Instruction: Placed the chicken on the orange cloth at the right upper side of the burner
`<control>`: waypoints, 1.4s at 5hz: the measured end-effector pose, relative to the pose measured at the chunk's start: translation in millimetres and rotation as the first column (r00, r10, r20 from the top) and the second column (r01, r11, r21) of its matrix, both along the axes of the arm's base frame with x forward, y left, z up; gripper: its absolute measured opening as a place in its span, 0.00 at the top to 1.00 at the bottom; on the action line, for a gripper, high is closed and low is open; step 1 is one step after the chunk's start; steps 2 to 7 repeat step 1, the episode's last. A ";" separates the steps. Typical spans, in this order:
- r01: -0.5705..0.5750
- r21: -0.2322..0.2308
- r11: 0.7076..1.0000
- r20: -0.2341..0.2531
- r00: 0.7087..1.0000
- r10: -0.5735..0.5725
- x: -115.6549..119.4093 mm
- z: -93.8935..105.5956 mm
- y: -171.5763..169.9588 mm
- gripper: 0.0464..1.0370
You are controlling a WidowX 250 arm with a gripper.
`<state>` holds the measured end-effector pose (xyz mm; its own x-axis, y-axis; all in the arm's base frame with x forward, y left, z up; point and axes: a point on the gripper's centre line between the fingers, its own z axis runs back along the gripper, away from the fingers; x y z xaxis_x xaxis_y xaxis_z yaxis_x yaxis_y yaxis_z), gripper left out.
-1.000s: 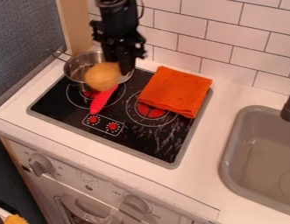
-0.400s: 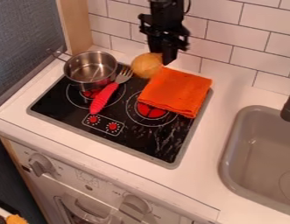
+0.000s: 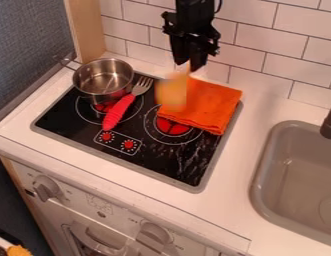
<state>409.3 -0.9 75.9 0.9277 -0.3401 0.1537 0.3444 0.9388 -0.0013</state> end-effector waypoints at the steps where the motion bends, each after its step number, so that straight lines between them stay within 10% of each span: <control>1: -0.040 -0.025 0.999 0.007 0.999 0.040 0.0 -3.9 -3.0 0.09; 7: -0.040 -0.025 0.999 0.007 0.999 0.040 0.0 -3.9 -3.0 0.09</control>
